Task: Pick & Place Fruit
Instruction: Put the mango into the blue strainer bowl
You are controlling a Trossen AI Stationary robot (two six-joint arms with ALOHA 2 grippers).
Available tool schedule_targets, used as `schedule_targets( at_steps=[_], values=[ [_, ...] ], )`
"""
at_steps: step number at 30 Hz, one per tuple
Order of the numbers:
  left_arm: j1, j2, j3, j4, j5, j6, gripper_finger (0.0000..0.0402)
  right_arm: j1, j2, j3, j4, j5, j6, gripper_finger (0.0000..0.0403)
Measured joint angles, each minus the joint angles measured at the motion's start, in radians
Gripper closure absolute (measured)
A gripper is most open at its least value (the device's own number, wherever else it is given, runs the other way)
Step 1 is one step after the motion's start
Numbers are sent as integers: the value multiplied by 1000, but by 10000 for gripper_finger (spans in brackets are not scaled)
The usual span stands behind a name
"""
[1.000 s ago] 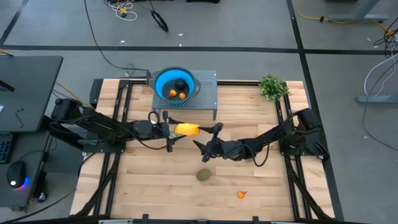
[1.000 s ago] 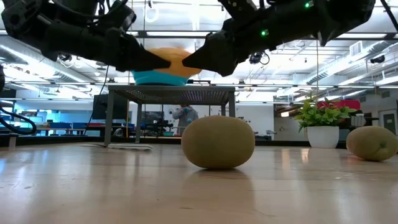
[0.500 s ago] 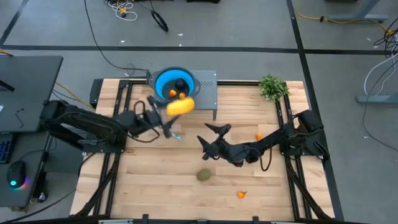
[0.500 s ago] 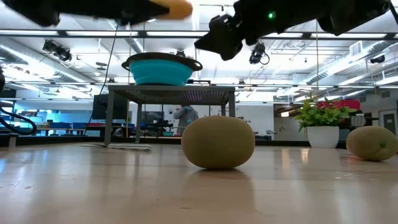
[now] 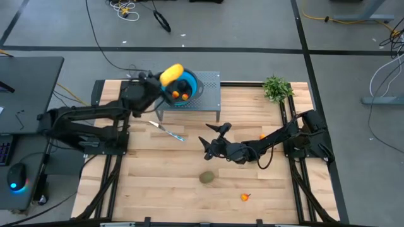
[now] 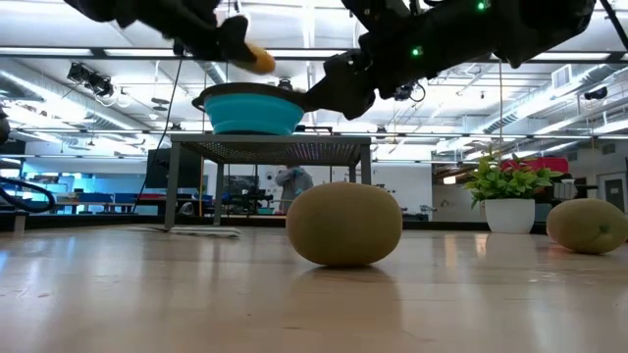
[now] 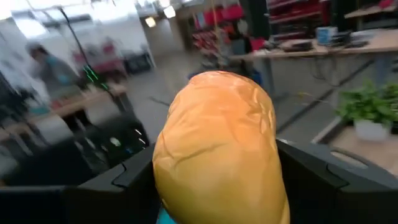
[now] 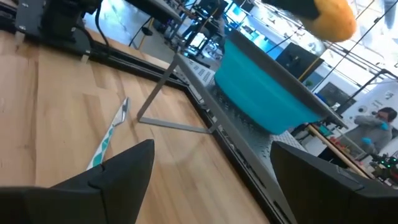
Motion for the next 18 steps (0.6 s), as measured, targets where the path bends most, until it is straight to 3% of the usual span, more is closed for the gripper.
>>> schedule_targets(
  at_steps=[4,13,18],
  values=[
    [64,2,0,-81,125,-90,136,0,0,0,-4,0,3,71],
    [89,2,0,-152,138,-134,131,0,0,0,-8,0,11,71],
    [89,2,0,-157,163,-131,93,0,0,0,-8,-1,11,71]
  ],
)
